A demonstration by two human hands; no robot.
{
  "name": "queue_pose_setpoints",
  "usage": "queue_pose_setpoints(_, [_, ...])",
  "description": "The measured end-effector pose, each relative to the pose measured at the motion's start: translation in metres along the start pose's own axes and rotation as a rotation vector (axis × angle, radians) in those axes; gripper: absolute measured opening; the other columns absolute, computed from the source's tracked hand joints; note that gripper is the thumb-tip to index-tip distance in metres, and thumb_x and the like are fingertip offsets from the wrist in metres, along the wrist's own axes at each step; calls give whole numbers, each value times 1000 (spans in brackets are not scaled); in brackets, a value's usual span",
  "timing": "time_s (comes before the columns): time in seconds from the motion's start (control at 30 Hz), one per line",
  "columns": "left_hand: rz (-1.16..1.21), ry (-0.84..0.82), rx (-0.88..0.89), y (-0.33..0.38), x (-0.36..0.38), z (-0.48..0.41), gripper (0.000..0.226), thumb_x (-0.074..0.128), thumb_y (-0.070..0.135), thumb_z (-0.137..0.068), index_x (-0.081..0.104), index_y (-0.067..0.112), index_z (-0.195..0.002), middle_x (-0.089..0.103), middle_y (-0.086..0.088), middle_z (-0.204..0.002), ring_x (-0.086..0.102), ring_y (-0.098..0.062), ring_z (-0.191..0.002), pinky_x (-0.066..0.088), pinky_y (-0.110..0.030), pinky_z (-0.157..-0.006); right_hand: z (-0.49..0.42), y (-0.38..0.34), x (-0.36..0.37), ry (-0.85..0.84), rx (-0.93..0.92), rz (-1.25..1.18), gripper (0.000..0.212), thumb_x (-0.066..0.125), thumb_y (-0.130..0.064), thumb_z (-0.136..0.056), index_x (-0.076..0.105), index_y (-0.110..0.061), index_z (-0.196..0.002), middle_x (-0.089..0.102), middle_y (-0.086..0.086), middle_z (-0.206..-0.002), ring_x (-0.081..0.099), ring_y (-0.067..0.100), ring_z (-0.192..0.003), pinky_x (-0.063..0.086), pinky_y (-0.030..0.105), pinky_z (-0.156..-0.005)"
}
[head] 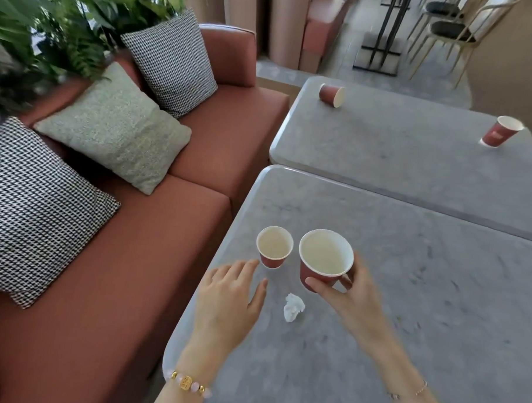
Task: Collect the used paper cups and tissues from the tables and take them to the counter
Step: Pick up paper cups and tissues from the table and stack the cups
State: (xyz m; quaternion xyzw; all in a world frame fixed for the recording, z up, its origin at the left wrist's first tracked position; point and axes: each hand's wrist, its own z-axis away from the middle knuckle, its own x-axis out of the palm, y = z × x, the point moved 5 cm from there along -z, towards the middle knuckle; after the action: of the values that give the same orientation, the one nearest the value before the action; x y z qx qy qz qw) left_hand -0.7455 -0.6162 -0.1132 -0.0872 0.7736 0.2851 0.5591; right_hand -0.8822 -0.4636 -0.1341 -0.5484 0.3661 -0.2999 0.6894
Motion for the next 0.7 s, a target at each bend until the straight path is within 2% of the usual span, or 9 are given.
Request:
queue_pose_setpoints(0.07, [34,2,-52,-6,15,-4,31,62,31,-83,66,13,-107,71,2,-98,68,-22,-86,50,-36,-78,-6,5,1,-7,22,2,63,86,-13,-64,54,-39,-112,64,-27,-104,61,-4,-101,49,20,-83])
queue_pose_setpoints(0.13, [118,-31,-150,-15,34,-6,40,68,31,-82,61,13,-116,68,1,-109,65,-23,-96,48,-37,-81,-12,9,3,-24,33,-5,63,85,-11,-65,54,-37,-113,65,-24,-106,61,-1,-103,48,23,-87])
queue_pose_setpoints(0.23, [330,-91,-316,-28,69,-5,64,70,34,-80,43,15,-134,51,3,-132,47,-18,-121,38,-30,-95,-19,11,6,-41,40,-6,62,85,-13,-65,54,-42,-110,64,-27,-105,60,-4,-102,48,17,-81])
queue_pose_setpoints(0.3, [522,-106,-394,-30,90,-9,76,73,30,-78,32,16,-140,39,6,-136,36,-13,-129,30,-24,-101,-24,11,5,-52,40,-7,62,85,-15,-65,54,-45,-109,63,-27,-106,60,-6,-102,48,12,-79])
queue_pose_setpoints(0.4, [716,-88,-515,-31,113,-20,85,78,23,-73,28,16,-141,34,6,-138,34,-13,-131,31,-31,-107,-32,12,0,-54,48,-16,62,85,-13,-66,54,-48,-107,64,-28,-104,60,-7,-100,46,7,-77])
queue_pose_setpoints(0.5, [814,-79,-608,-32,128,-31,93,83,22,-67,28,17,-141,37,2,-141,35,-12,-130,33,-37,-108,-38,14,-5,-40,62,-21,63,85,-11,-66,53,-41,-112,64,-26,-105,61,-4,-100,47,10,-79])
queue_pose_setpoints(0.63, [902,-82,-644,-32,140,-44,97,86,19,-61,28,23,-139,42,7,-136,39,-7,-125,35,-30,-105,-43,17,-12,-36,57,-28,63,84,-8,-67,53,-39,-112,65,-24,-103,62,-3,-94,47,9,-77])
queue_pose_setpoints(0.7, [931,-71,-632,-31,143,-48,91,86,18,-62,33,24,-135,47,7,-131,45,-4,-119,38,-21,-99,-44,20,-15,-32,67,-34,63,84,-8,-68,53,-40,-113,65,-25,-104,61,-3,-95,47,10,-77])
